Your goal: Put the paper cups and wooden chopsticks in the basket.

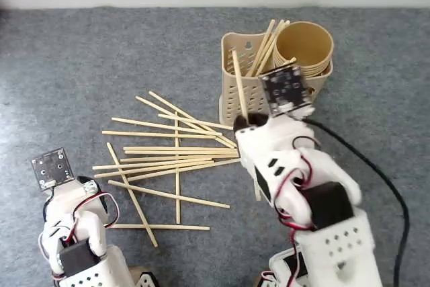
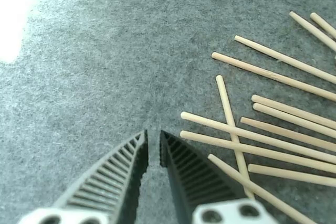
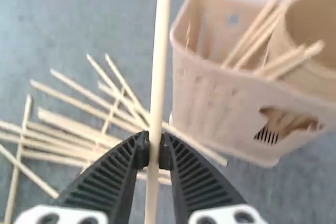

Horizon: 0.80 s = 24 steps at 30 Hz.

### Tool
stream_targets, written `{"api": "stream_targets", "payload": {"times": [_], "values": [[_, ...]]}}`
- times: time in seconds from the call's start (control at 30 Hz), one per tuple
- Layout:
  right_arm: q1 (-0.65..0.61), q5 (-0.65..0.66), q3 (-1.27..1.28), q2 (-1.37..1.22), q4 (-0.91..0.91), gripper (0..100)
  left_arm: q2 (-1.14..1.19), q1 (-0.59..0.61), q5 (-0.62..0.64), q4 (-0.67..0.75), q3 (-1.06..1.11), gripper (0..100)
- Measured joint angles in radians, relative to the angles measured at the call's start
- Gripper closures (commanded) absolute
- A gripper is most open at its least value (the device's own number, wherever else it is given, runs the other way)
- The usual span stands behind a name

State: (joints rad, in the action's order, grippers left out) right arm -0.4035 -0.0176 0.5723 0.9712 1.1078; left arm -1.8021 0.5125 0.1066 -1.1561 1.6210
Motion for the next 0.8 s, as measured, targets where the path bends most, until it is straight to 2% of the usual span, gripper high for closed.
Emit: {"api": "stream_targets", "payload": {"times": [0.13, 0.33, 0.6, 0.8], "values": [[0.002, 0.0, -0.103, 0.006, -0.109, 99.1, 0.0, 0.0, 0.0, 0.0, 0.0, 96], [0.005, 0.0, -0.12, -0.025, -0.466, 99.1, 0.0, 0.0, 0.0, 0.0, 0.0, 96], [0.061, 0.0, -0.118, -0.315, -0.864, 99.1, 0.0, 0.0, 0.0, 0.0, 0.0, 96], [0.133, 0.0, -0.118, -0.505, -0.964, 98.7, 0.0, 0.0, 0.0, 0.0, 0.0, 96]]}}
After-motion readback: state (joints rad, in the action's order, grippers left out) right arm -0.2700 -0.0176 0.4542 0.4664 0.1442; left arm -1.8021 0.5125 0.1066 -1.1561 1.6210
